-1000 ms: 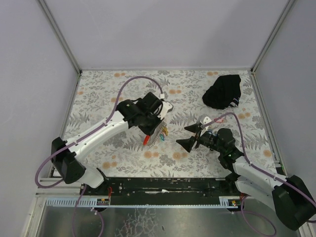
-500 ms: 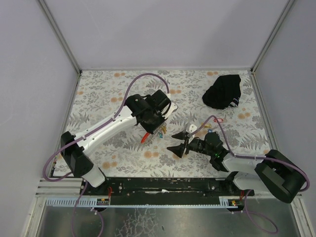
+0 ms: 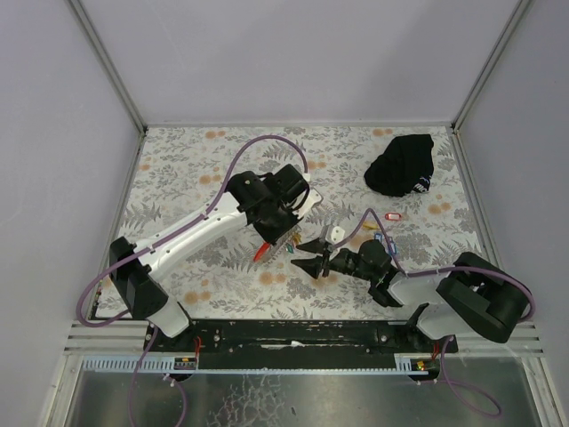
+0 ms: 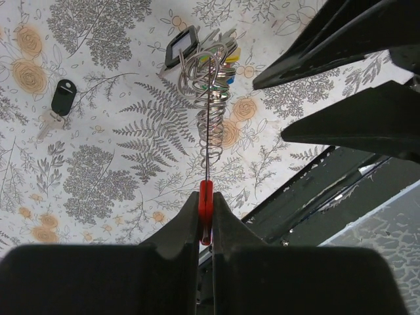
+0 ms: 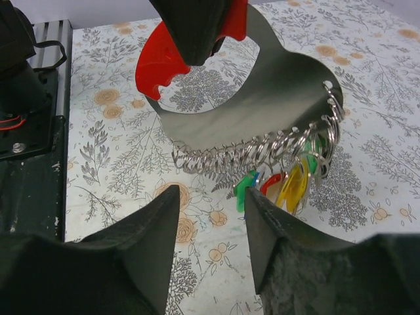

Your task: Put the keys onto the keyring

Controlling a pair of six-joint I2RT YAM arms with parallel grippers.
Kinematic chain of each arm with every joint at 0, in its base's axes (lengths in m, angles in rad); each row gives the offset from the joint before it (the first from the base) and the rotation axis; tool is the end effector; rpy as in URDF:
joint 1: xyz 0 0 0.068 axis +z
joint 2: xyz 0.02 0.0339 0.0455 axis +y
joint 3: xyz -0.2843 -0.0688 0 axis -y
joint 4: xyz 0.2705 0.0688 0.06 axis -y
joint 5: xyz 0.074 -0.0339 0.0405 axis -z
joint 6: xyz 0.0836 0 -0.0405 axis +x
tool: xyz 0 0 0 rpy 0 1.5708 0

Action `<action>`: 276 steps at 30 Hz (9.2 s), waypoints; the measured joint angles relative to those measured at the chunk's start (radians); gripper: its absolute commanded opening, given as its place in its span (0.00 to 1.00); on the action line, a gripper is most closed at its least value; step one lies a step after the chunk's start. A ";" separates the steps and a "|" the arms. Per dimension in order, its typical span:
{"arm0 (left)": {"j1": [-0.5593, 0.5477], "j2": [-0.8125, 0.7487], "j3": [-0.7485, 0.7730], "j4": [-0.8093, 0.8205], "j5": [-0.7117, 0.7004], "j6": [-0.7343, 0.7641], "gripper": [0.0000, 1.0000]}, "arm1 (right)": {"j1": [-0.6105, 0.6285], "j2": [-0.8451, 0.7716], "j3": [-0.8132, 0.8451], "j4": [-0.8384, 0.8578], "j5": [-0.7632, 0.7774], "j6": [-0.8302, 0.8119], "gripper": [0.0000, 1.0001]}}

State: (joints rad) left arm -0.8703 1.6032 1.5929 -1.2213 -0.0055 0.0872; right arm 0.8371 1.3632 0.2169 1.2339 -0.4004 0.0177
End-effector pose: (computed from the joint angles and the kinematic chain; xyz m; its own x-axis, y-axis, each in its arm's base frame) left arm 0.2277 -0.2694 0.3062 -0.5391 0.7745 -0.3310 0.8134 0.5807 0.0341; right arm 0.1619 0.2282 0.1831 0.0419 0.0708 -0.9966 -0.9449 0.3271 -0.0165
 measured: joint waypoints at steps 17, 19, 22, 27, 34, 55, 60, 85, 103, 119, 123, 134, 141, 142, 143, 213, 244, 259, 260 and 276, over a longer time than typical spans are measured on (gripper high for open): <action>-0.008 -0.016 0.015 0.000 0.051 0.023 0.00 | 0.031 0.128 0.038 0.089 0.035 -0.024 0.31; -0.010 -0.016 0.015 0.000 0.053 0.024 0.00 | 0.032 0.134 0.039 0.089 0.044 -0.029 0.30; -0.014 -0.016 0.015 -0.001 0.061 0.024 0.00 | 0.034 0.140 0.041 0.091 0.051 -0.036 0.29; -0.014 -0.019 0.015 0.000 0.074 0.026 0.00 | 0.034 0.146 0.041 0.110 0.076 -0.043 0.30; -0.015 -0.034 0.015 0.000 0.075 0.027 0.00 | 0.034 0.145 0.023 0.126 0.190 -0.077 0.31; -0.017 -0.047 0.016 -0.001 0.064 0.026 0.00 | 0.107 -0.072 -0.038 -0.001 0.241 -0.128 0.32; -0.017 -0.047 0.016 -0.001 0.065 0.026 0.00 | 0.166 -0.026 -0.035 -0.002 0.252 -0.148 0.28; -0.017 -0.032 0.016 0.000 0.067 0.026 0.00 | 0.232 0.067 0.002 0.105 0.398 -0.227 0.22; -0.020 -0.032 0.016 0.000 0.077 0.026 0.00 | 0.233 0.115 0.024 0.127 0.445 -0.243 0.23; -0.020 -0.032 0.016 0.000 0.077 0.026 0.00 | 0.233 0.126 0.029 0.129 0.449 -0.252 0.09; -0.020 -0.032 0.016 0.000 0.077 0.026 0.00 | 0.234 0.119 0.029 0.122 0.449 -0.259 0.00; -0.012 -0.089 -0.039 0.048 0.089 0.024 0.00 | 0.234 0.038 0.028 0.039 0.442 -0.275 0.00; 0.122 -0.206 -0.171 0.168 0.246 0.013 0.03 | 0.234 -0.045 0.024 -0.018 0.433 -0.281 0.00; 0.140 -0.218 -0.187 0.185 0.276 0.011 0.04 | 0.234 -0.053 0.024 -0.022 0.433 -0.282 0.00; 0.165 -0.234 -0.214 0.212 0.315 0.007 0.05 | 0.234 -0.060 0.023 -0.028 0.433 -0.282 0.00; 0.126 -0.248 -1.476 2.170 0.449 -0.565 0.33 | 0.142 0.019 -0.025 -0.198 0.304 -0.095 0.00; 0.195 -0.180 -1.334 2.092 0.642 -0.272 0.22 | 0.098 -0.006 -0.008 -0.266 0.169 -0.159 0.00; 0.195 -0.101 -1.258 2.062 0.741 -0.230 0.11 | 0.076 -0.020 -0.006 -0.287 0.118 -0.161 0.00; 0.195 -0.101 -1.257 2.054 0.743 -0.226 0.09 | 0.076 -0.020 -0.006 -0.289 0.118 -0.161 0.00; 0.190 -0.085 -1.231 2.007 0.789 -0.194 0.10 | 0.053 -0.045 -0.005 -0.337 0.061 -0.160 0.00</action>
State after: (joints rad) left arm -0.6800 1.5185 0.3622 0.7860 0.7830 -0.1066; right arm 0.8902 1.3186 0.2123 0.8970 -0.3397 -0.1421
